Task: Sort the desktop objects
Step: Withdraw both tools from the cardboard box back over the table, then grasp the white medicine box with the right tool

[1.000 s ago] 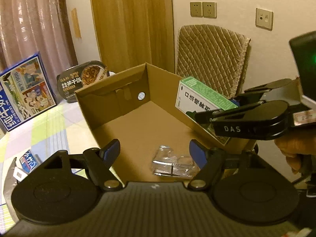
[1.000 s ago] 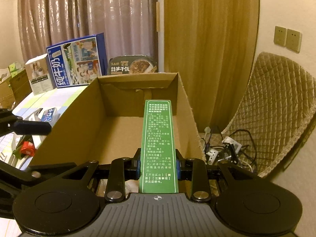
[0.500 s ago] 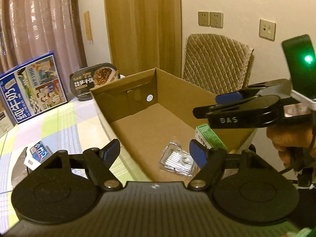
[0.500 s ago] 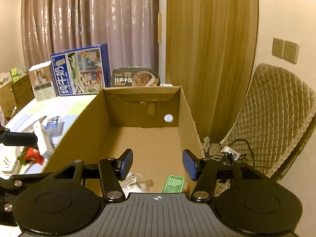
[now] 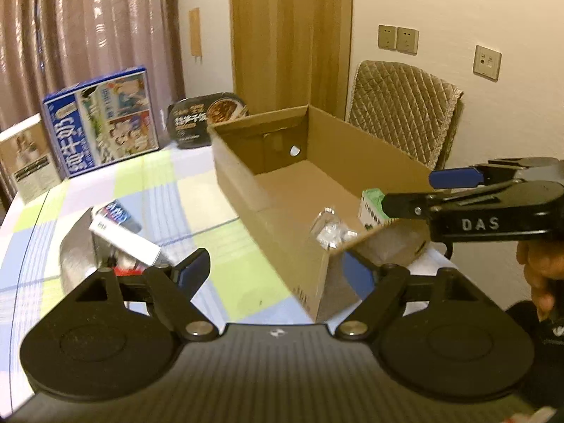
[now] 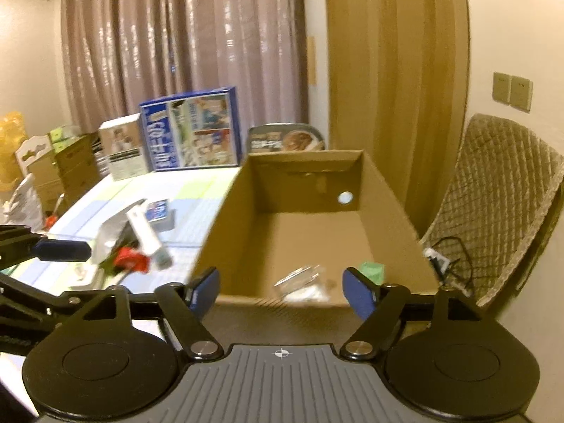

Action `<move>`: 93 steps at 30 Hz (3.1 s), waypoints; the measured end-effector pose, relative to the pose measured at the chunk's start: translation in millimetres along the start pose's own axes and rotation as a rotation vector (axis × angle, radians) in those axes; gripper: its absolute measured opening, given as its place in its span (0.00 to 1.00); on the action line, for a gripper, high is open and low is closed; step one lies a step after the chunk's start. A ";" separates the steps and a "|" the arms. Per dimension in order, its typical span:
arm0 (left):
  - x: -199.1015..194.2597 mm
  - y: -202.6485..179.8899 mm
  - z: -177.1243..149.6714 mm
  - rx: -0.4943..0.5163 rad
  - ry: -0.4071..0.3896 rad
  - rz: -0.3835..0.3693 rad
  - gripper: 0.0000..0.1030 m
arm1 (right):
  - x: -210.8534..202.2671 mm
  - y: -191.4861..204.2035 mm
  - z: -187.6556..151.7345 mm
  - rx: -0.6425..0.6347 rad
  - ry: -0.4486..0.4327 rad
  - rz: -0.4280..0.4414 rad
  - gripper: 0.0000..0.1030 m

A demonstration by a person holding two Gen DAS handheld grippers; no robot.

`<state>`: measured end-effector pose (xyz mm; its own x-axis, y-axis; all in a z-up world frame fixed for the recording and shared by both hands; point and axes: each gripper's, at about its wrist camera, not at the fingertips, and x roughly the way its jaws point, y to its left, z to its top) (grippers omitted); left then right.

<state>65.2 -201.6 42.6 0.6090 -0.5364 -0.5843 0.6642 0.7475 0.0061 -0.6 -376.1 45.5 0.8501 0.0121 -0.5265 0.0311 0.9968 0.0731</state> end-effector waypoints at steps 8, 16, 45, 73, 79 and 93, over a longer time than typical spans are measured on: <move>-52.2 32.9 -41.6 -0.053 0.024 0.057 0.89 | -19.2 48.3 -16.4 -0.019 0.033 0.102 0.96; -96.1 84.1 -79.1 -0.142 0.051 0.183 0.96 | -14.5 100.8 -27.0 -0.089 0.075 0.208 0.98; -71.9 171.5 -111.3 -0.079 0.187 0.236 0.99 | 80.3 176.8 -40.5 -0.533 0.222 0.458 0.98; 6.7 245.1 -94.4 0.434 0.307 -0.160 0.99 | 219.7 270.2 -47.5 -1.233 0.485 0.791 0.80; 16.1 247.6 -96.3 0.493 0.337 -0.205 0.99 | 234.3 282.0 -48.6 -1.287 0.534 0.836 0.73; 37.8 246.7 -92.0 0.555 0.365 -0.250 0.99 | 226.8 256.0 -52.0 -1.374 0.629 0.819 0.68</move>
<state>212.2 -1.3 -52.6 0.2898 -0.4278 -0.8562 0.9471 0.2574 0.1919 172.9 -114.0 -99.2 0.0822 0.2049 -0.9753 -0.9963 0.0429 -0.0749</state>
